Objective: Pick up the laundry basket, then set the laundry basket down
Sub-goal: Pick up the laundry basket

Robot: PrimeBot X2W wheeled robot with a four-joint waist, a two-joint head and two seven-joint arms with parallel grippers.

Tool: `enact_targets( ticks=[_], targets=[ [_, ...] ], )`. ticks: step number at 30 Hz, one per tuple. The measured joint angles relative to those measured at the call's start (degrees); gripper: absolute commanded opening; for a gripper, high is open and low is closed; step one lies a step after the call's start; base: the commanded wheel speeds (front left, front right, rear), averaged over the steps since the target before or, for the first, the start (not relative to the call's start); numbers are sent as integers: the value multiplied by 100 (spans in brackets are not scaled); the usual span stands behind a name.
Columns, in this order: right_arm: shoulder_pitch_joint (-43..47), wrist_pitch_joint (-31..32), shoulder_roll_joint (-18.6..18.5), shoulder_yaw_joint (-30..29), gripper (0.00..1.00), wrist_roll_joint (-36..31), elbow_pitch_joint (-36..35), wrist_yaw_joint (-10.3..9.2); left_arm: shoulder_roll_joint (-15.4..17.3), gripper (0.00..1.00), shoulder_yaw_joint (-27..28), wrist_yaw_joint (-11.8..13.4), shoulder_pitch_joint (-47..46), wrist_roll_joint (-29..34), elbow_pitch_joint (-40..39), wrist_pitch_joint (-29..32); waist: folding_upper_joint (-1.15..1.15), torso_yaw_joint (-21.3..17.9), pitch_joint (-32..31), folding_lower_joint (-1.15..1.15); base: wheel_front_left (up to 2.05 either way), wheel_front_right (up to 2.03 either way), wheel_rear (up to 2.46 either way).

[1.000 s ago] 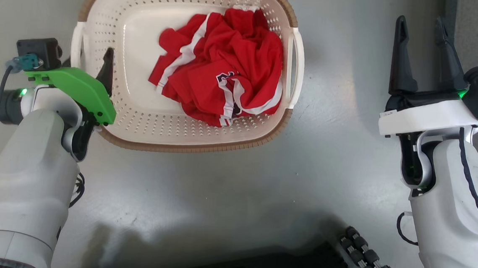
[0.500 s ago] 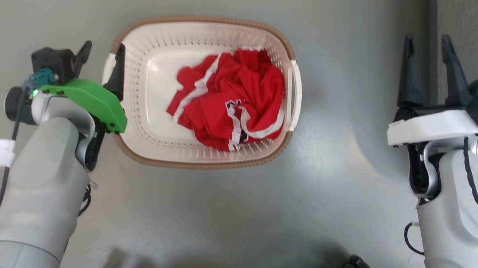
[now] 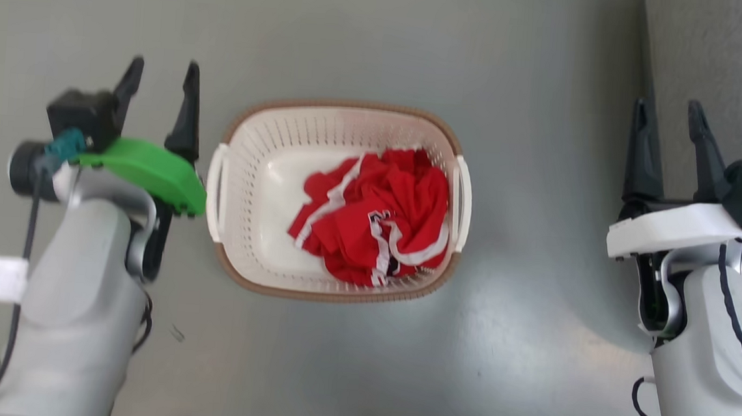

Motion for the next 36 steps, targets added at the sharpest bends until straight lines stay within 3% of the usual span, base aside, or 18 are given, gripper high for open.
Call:
enact_targets(
  ticks=[18,36],
  targets=[
    [775,0,5,52,100,-115,57,77,15,100,166,313,1614,374,-1270,0,0,123,-1498,0,0,0,0],
    [1595,0,22,73,100,-125,24,68,0,100,210,512,2889,535,-1967,0,0,143,-2449,-1,0,0,0]
  ],
)
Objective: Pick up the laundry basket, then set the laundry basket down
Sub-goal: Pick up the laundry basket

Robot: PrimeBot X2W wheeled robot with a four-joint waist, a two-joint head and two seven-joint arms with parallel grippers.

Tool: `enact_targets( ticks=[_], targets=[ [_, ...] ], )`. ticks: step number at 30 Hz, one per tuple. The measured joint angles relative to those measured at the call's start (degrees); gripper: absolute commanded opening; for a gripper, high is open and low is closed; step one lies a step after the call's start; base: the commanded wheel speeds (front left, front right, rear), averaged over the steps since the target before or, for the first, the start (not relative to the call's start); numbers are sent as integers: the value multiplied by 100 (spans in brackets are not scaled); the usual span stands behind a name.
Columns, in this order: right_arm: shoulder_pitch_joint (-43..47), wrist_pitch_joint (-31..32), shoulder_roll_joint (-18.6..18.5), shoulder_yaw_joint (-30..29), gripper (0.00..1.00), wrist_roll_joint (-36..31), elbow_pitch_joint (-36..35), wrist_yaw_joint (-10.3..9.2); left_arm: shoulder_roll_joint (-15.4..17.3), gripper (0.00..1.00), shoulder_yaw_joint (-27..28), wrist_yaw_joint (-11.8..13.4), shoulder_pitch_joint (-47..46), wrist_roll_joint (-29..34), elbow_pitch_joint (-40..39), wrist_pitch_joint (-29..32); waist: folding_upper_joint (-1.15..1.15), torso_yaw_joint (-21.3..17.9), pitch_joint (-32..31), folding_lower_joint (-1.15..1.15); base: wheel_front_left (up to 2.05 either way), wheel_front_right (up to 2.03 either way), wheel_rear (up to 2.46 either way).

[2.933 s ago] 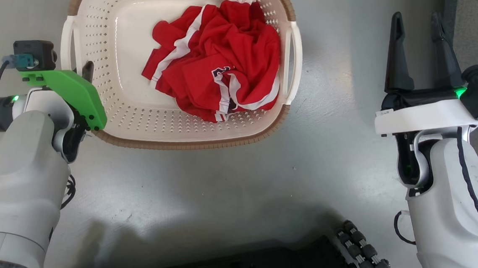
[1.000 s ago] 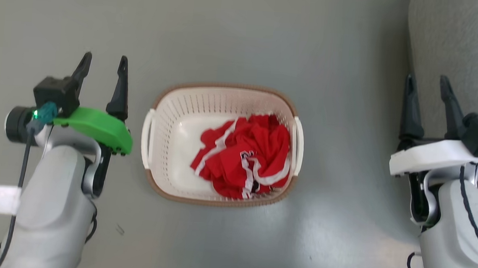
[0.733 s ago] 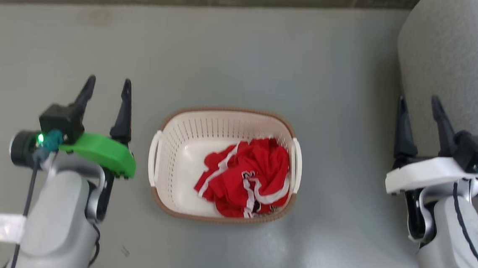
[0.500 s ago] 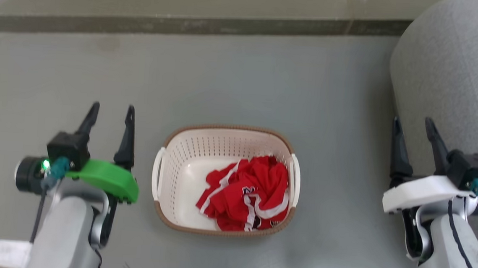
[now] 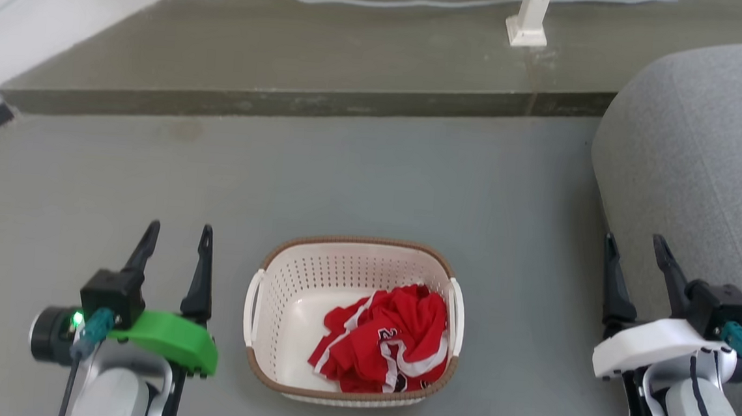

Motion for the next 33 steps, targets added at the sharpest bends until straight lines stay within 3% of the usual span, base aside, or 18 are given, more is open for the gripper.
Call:
enact_targets(
  ticks=[12,33],
  targets=[
    [289,0,13,60,100,-40,-78,-25,-13,100,56,87,675,-4,-230,0,0,20,-325,0,0,0,0],
    [509,0,14,79,100,-51,-211,-45,-13,100,18,136,1009,-4,-589,0,0,29,-399,0,0,0,0]
  ],
)
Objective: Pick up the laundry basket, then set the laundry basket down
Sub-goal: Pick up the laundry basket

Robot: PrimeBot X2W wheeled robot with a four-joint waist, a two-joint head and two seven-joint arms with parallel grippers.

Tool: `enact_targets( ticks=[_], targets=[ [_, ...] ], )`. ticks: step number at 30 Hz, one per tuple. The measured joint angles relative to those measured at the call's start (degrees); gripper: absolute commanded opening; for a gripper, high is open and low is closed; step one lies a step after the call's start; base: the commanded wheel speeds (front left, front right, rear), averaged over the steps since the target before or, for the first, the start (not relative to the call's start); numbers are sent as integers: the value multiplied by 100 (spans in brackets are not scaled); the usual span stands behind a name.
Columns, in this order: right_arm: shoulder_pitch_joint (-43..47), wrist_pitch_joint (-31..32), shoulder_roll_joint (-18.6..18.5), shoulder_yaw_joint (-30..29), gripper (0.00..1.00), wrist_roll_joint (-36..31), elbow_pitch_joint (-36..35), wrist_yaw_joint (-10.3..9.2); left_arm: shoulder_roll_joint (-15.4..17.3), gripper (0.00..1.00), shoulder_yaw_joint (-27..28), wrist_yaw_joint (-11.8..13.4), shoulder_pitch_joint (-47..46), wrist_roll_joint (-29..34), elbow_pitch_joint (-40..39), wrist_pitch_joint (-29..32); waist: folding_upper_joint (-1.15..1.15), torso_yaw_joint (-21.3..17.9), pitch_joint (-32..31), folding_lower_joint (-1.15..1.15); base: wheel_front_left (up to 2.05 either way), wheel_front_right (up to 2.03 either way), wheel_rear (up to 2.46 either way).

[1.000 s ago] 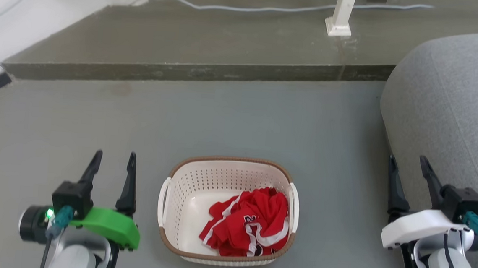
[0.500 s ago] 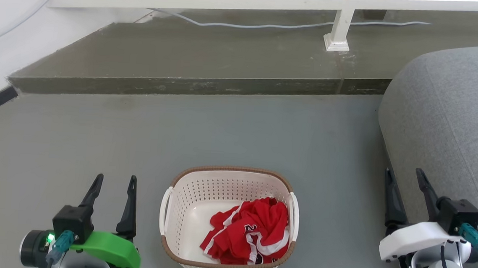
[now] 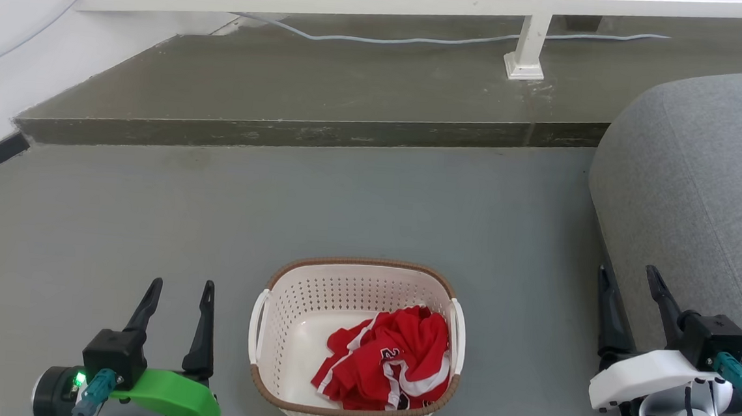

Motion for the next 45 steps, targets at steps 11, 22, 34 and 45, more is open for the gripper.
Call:
enact_targets(
  ticks=[11,22,34,45],
  targets=[
    [3,1,3,26,100,1,-1,0,9,100,-4,46,4,2,-143,8,0,24,45,0,0,0,0],
    [8,54,4,111,100,2,-12,3,15,100,-38,53,4,3,-248,102,0,31,233,0,0,0,0],
    [-30,179,8,175,100,15,-125,12,15,100,-96,52,-114,3,-370,303,0,29,792,0,0,0,0],
    [-470,277,8,303,100,24,-81,107,23,100,-129,-15,-713,3,-288,467,0,31,1611,0,0,0,0]
  ],
)
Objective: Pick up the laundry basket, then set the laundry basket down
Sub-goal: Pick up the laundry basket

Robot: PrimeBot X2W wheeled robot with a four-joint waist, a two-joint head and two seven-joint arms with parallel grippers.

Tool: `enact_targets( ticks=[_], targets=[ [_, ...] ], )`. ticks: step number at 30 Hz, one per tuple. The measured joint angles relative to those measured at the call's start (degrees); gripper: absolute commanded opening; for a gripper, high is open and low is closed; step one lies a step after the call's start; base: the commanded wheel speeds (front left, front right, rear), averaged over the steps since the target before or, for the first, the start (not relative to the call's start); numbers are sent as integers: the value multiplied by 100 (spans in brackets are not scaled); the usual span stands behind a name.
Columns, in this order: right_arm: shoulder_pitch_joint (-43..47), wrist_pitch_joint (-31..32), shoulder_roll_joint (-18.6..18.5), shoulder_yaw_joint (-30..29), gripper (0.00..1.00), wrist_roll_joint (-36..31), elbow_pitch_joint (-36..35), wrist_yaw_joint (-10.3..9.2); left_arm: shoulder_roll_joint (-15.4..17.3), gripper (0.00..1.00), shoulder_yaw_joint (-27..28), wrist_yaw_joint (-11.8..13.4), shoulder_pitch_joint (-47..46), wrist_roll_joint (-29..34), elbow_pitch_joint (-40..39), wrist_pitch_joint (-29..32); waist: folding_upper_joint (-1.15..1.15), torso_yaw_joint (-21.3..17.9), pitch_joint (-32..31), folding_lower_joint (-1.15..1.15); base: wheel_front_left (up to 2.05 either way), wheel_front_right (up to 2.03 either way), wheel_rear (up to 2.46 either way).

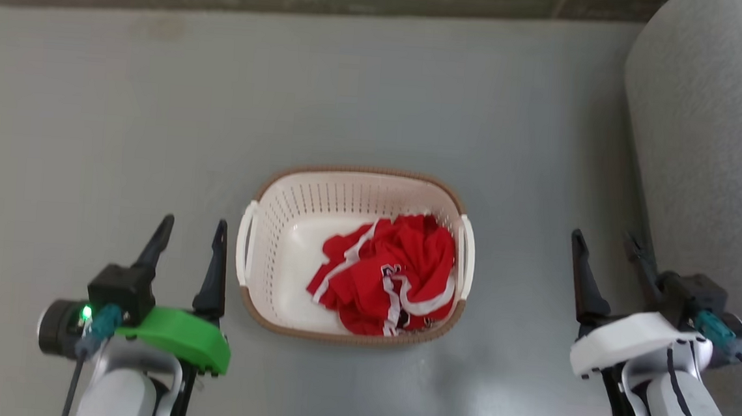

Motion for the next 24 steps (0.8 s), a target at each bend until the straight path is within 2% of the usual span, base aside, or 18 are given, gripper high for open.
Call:
enact_targets(
  ticks=[11,24],
  targets=[
    [-748,130,-2,186,100,58,278,77,-13,100,37,-144,-862,-96,526,349,0,-14,885,0,0,0,0],
    [-1972,299,-7,573,100,109,989,174,11,100,34,-411,-2206,-277,1471,1007,0,-119,1947,1,0,0,0]
  ],
)
